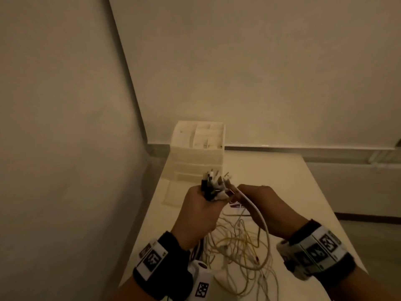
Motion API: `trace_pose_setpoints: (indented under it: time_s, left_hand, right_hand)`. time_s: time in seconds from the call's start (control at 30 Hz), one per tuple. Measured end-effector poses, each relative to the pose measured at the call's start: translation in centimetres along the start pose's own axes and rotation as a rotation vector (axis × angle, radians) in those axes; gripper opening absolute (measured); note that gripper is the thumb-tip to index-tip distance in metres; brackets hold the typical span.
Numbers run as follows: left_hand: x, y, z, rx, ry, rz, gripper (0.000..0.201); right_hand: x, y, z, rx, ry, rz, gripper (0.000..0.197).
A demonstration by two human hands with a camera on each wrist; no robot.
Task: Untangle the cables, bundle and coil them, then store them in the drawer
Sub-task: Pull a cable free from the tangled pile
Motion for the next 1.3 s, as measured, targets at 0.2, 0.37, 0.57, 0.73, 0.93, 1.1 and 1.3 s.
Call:
trace_pose_setpoints:
  time_s: [0.2,0.37,0.57,0.73,0.93,1.1,1.3]
  left_hand:
    - [0.4,2.2,2.6,-0.211,-0.246,0.162,0.028]
    - [0.3,4.0,3.7,-0.1,-0.333,0.246,0.019]
    - [0.7,2.0,0.1,-0.345,-0.138,0.051,0.022]
    - [1.1,-2.1,-3.6,-0.468,0.027,-0.042,0.022]
    - [-1.0,-7.3,-6.1,-0.698,0.149,-0.137,0.018]
    - [-2.6,-10.9,-5.8,-0.75,0.186,-0.161,0.022]
    - [-4.2,-12.3,-6.2,-0.755,0.212,-0.127,0.032]
  right_hand:
    - [-1.5,0.4,-1.7,-0.041,0.038,0.061,0.02]
    - [-2.0,1.2,-2.4,-0.068,0.051,0.093,0.019]
    - [-3.9,2.4,-3.5,0.231,0.115,-0.062,0.027]
    - [-5.4,5.6,-6.6,0.193,0.216,-0.149,0.022]
    - [-5.4,9.4,-10.6,0.096,0.317,-0.053,0.023]
    - [-6.5,10.7,-14.1,0.008,0.411,-0.071,0.014]
    - [-6.7,10.5,-18.1,-0.069,0.637,-0.16,0.006]
Point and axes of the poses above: each hand's wrist, its own x-axis towards the middle knuckle, its own y-axis out of the palm, z = x × y, the point moved 10 cm from there along x, towards the middle knuckle, and after that the axes turned 10 degrees about -x, right-handed, at the moved point
